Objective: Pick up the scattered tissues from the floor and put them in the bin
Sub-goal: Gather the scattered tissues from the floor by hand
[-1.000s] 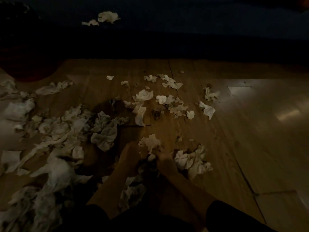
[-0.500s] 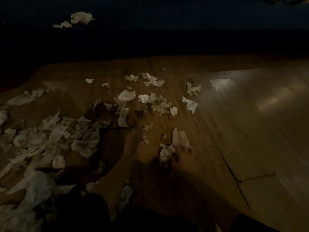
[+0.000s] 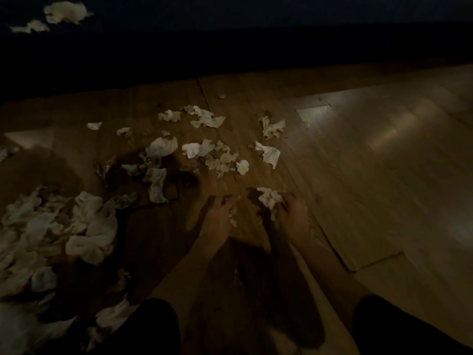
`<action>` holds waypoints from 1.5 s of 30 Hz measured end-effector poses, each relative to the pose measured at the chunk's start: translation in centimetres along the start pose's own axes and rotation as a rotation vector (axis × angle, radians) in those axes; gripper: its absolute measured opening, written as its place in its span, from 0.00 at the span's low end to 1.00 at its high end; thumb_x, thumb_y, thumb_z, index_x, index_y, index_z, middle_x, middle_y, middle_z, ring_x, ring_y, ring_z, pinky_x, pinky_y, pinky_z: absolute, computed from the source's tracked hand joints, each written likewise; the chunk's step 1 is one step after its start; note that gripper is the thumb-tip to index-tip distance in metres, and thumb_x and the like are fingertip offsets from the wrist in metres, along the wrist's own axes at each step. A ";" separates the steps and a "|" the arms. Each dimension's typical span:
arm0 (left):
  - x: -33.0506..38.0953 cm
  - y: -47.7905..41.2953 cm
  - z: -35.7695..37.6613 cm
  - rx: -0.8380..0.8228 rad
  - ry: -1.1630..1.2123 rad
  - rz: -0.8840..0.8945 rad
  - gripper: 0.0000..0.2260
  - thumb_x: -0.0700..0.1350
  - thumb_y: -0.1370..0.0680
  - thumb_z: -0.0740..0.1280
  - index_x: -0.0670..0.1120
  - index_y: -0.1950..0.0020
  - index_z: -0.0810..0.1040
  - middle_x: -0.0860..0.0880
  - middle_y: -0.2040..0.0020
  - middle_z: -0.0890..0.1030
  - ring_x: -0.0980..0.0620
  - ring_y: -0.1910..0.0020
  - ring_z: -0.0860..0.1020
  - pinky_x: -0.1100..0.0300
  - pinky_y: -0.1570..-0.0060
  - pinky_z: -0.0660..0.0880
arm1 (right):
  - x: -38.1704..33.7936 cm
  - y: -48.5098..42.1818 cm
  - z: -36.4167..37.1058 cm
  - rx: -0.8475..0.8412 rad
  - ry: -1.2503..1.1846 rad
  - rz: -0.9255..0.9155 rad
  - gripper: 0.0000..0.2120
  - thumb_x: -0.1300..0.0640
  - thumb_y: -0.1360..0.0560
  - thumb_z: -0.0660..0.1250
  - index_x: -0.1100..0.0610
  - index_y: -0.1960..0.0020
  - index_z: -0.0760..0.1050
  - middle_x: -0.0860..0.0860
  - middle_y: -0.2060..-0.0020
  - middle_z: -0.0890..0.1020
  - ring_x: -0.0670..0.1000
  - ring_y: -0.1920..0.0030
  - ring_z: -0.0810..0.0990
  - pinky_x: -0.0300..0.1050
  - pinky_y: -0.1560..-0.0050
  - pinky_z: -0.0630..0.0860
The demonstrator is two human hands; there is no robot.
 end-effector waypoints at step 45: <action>-4.0 3.8 2.8 -0.152 -0.057 -0.171 0.12 0.40 0.23 0.60 0.43 0.41 0.74 0.40 0.38 0.76 0.40 0.39 0.70 0.49 0.36 0.68 | -2.5 4.0 3.5 -0.245 0.255 -0.121 0.15 0.64 0.26 0.61 0.62 0.40 0.72 0.63 0.43 0.76 0.63 0.43 0.75 0.56 0.40 0.73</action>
Point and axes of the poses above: each hand's wrist, its own y-axis away from the middle knuckle, its own z-axis out of the palm, x = y × z, the point moved 8 cm from there along -y, towards the middle knuckle
